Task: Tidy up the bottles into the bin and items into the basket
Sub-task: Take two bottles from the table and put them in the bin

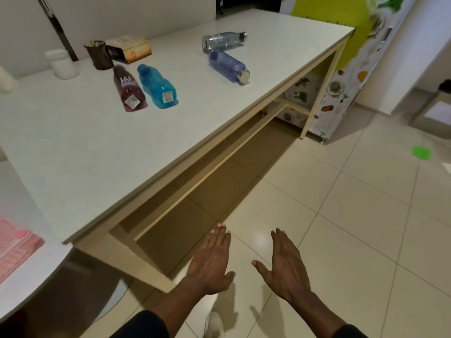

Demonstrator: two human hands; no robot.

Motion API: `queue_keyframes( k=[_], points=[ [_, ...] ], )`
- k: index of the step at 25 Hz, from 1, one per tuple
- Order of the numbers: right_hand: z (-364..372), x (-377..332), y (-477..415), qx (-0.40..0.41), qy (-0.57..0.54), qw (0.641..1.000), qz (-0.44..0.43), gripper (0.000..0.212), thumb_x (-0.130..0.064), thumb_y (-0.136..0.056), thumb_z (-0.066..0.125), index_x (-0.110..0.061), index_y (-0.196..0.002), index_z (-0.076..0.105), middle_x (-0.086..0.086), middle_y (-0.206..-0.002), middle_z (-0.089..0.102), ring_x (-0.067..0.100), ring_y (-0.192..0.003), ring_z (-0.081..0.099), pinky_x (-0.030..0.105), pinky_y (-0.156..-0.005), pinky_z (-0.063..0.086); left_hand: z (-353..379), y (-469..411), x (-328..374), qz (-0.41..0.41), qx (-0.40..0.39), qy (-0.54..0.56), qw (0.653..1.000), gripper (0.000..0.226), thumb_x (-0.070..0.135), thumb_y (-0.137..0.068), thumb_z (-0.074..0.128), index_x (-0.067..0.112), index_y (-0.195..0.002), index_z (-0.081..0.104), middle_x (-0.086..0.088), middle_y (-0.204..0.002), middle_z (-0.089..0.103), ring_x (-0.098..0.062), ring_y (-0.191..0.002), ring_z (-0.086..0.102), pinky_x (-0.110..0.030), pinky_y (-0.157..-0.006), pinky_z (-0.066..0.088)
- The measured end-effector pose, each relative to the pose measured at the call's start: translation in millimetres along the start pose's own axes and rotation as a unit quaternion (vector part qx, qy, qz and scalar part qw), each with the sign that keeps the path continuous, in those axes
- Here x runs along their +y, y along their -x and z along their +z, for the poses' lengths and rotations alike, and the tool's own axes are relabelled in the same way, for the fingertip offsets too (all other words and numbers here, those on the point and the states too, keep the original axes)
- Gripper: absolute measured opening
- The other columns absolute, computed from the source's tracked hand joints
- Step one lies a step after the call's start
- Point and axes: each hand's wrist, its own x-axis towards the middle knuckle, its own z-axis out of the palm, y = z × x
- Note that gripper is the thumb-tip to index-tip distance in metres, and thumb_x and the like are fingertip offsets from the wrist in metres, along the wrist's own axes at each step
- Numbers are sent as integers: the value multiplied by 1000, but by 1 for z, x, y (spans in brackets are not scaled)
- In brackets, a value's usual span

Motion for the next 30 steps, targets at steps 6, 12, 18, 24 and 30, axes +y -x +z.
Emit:
queue_keyframes(
  k=[6, 12, 18, 24, 30],
  points=[
    [-43, -24, -99, 78, -62, 995, 5, 87, -62, -96, 53, -13, -162, 21, 7, -171, 20, 24, -158, 18, 39, -126, 23, -56, -64, -38, -9, 75, -29, 997, 102, 67, -96, 40, 2, -165, 3, -20, -174, -10, -33, -161, -16, -45, -130, -6],
    [-84, -35, -201, 132, -111, 984, -53, 79, -58, -97, 53, -16, -159, 26, 6, -169, 25, 21, -156, 24, 40, -124, 29, -113, -113, -64, -80, 143, -18, 986, 97, 69, -98, 38, 7, -166, 9, -16, -174, -4, -30, -161, -6, -46, -131, 9],
    [-146, -54, -298, 126, -140, 966, -177, 75, -57, -96, 57, -16, -154, 35, 11, -165, 30, 26, -153, 28, 49, -119, 38, -188, -167, -92, -226, 217, -18, 949, 98, 74, -97, 35, 11, -167, 8, -13, -175, -6, -27, -162, -9, -39, -128, -3],
    [-181, -117, -368, 69, -175, 944, -272, 67, -51, -96, 62, -17, -149, 42, 14, -159, 32, 27, -144, 34, 48, -109, 49, -225, -171, -134, -379, 248, -13, 892, 97, 75, -94, 44, 12, -165, 22, -11, -175, 15, -27, -162, 11, -41, -131, 5],
    [-172, -200, -426, 40, -198, 928, -313, 69, -61, -94, 59, -27, -148, 35, 3, -153, 35, 22, -129, 55, 46, -94, 59, -246, -178, -196, -458, 266, 42, 847, 95, 77, -93, 47, 17, -164, 23, -8, -175, 18, -28, -161, 17, -48, -131, 16]
  ],
)
